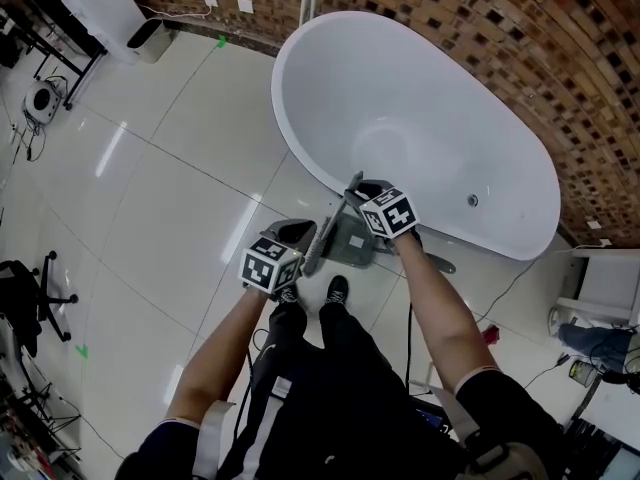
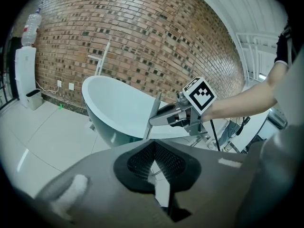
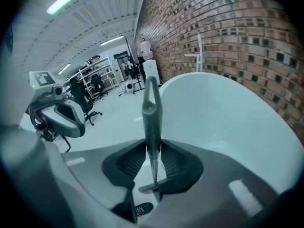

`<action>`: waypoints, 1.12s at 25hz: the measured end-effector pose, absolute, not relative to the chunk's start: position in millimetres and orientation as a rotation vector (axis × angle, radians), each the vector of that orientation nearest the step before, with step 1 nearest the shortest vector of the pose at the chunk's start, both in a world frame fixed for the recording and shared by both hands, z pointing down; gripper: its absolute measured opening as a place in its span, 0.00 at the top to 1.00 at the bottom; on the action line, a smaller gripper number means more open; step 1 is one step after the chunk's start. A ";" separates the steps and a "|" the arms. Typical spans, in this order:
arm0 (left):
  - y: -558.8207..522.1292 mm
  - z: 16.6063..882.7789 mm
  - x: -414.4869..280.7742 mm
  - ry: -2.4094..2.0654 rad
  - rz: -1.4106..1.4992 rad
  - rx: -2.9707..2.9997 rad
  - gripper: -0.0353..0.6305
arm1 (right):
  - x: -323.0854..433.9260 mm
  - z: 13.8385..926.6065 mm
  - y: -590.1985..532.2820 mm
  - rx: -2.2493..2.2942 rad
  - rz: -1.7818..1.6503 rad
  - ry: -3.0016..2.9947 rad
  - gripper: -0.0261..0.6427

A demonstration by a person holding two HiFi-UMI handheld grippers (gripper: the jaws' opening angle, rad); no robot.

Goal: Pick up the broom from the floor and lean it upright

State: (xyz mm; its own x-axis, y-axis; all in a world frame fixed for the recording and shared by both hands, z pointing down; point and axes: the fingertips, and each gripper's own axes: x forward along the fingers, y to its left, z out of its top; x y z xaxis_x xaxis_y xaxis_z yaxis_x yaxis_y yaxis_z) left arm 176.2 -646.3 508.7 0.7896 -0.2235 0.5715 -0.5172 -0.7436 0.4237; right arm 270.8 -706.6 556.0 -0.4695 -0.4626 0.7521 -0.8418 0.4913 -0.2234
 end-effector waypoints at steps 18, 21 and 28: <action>-638.3 511.6 166.3 -0.548 0.667 2.375 0.95 | 278.5 558.0 -714.0 1.255 0.808 -2.103 0.65; -638.5 512.2 164.2 -0.555 0.676 2.374 0.95 | 279.6 557.7 -714.1 1.270 0.812 -2.104 0.65; -637.3 510.5 160.6 -0.565 0.670 2.379 0.95 | 278.4 551.9 -712.8 1.324 0.815 -2.103 0.59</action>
State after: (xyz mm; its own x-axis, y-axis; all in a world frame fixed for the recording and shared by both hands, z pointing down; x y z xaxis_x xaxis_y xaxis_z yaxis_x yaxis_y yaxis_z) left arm 160.6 -637.3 510.5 0.7822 -0.2304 0.5789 -0.5318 -0.7311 0.4274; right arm 278.4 -712.8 551.9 -0.3872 -0.6024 0.6980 -0.9154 0.3413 -0.2132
